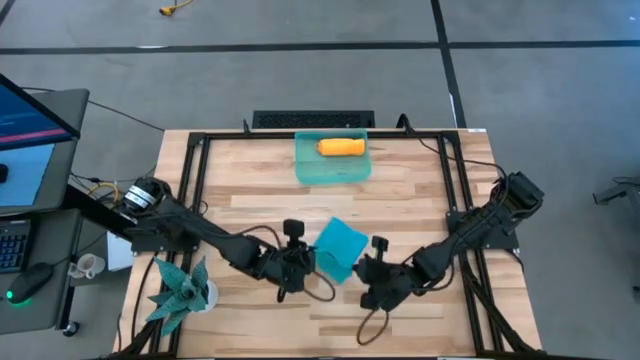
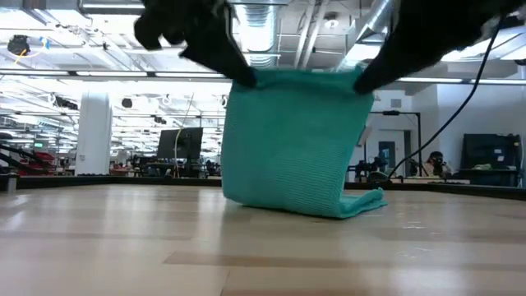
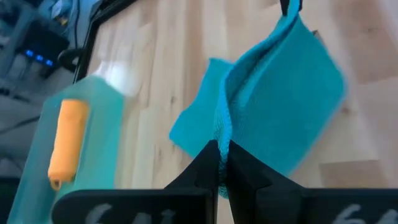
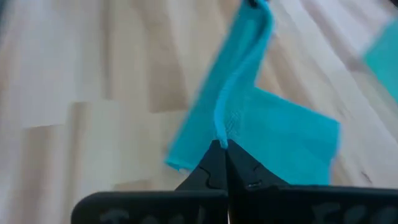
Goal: Roll microfiber towels into tight, uniform cylinder then place into a basket
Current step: Roll the blue microfiber cloth on the table
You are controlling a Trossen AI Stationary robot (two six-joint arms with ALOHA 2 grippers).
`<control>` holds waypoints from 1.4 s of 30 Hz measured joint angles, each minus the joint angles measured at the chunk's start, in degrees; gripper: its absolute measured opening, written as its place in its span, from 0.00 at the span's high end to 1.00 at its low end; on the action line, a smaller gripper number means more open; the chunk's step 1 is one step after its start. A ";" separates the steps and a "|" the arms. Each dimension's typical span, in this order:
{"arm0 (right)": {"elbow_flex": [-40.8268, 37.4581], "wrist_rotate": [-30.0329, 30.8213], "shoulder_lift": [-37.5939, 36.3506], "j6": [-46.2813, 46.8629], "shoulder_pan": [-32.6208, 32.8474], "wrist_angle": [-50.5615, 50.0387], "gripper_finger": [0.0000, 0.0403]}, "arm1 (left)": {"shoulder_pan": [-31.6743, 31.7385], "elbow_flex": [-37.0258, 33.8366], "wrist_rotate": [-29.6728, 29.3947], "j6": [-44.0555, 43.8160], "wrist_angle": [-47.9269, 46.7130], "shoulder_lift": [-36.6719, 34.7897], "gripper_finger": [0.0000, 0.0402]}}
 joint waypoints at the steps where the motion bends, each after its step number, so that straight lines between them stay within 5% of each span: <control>1: 0.00 0.44 0.19 1.07 -0.54 -1.24 0.99 | 0.76 -0.41 -0.01 -0.32 0.00 0.00 0.98; 19: -8.48 0.62 0.32 15.02 -7.71 -3.58 0.99 | 10.85 -1.21 0.24 2.17 10.29 8.33 0.98; 42: -14.62 0.26 0.32 20.03 -12.19 -0.61 0.99 | 12.84 -1.03 5.04 3.65 14.52 11.04 0.98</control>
